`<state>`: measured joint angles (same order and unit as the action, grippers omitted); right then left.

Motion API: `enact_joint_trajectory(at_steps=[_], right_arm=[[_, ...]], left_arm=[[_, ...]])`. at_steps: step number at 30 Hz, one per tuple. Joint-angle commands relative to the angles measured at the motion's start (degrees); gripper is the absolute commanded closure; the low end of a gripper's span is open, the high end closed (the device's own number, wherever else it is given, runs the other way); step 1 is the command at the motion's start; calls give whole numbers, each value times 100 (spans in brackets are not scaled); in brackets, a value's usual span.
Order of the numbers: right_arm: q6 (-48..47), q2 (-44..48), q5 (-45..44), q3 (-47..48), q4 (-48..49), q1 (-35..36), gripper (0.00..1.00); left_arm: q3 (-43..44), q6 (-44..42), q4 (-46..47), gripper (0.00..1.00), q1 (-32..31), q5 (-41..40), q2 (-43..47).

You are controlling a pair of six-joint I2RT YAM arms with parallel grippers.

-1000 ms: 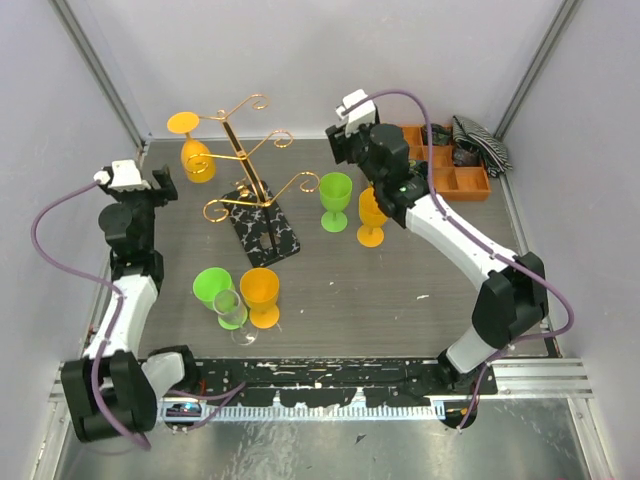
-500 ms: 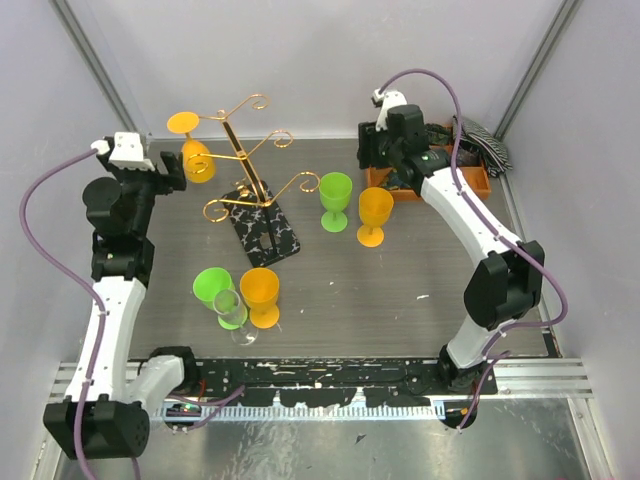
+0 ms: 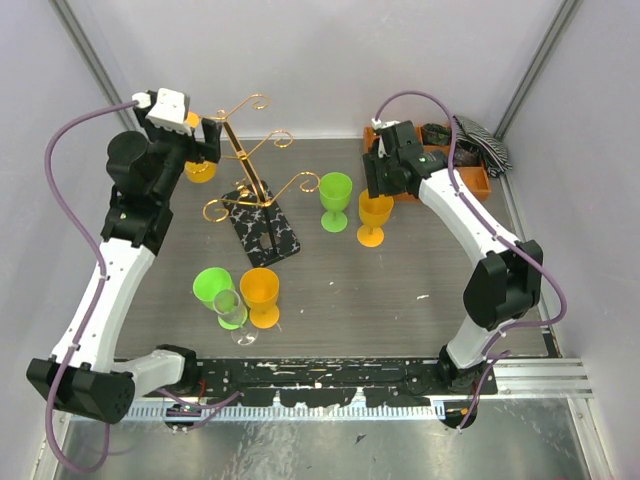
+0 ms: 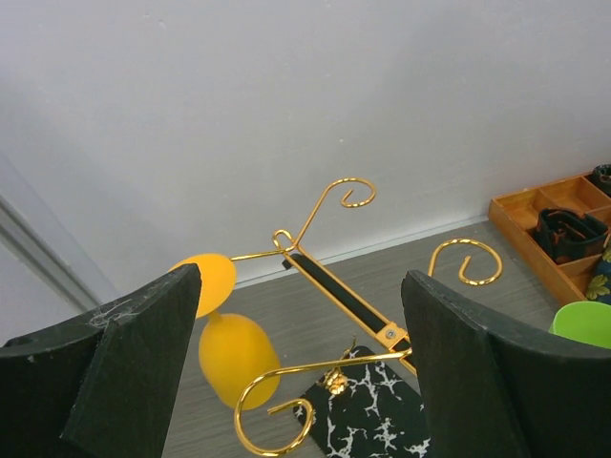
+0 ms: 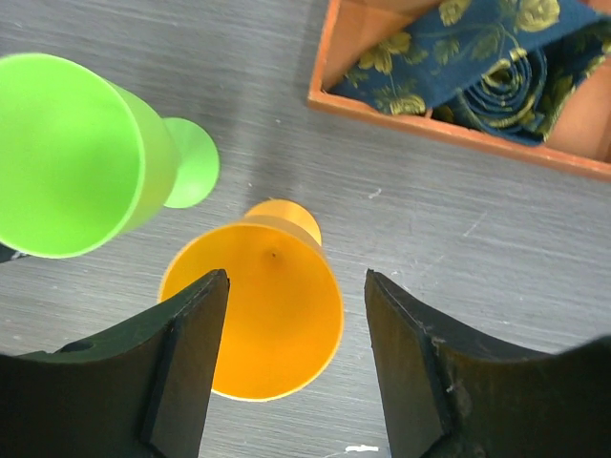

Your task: Place the wine glass upside down on the wine glass rack

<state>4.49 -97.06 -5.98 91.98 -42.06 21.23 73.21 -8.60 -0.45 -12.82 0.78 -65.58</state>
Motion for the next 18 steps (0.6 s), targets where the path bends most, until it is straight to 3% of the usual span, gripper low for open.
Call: enact_joint_trajectory(at_steps=[1,6,12,18], right_arm=[[-19,355,-393,-302,-134,-47,35],[54,431,-401,-790,59,-148,39],[52,468,-379,-889,158,-186,61],[-9,525,-561,-695,130,-194,66]], left_arm=[[406,-124,-122,7,-195,-81,-213],[570,-142,-159,7,-349,-37,-433],[757,-142,-282,7,-424,-22,-592],[828,-133,-314,8,-456,-25,-644]])
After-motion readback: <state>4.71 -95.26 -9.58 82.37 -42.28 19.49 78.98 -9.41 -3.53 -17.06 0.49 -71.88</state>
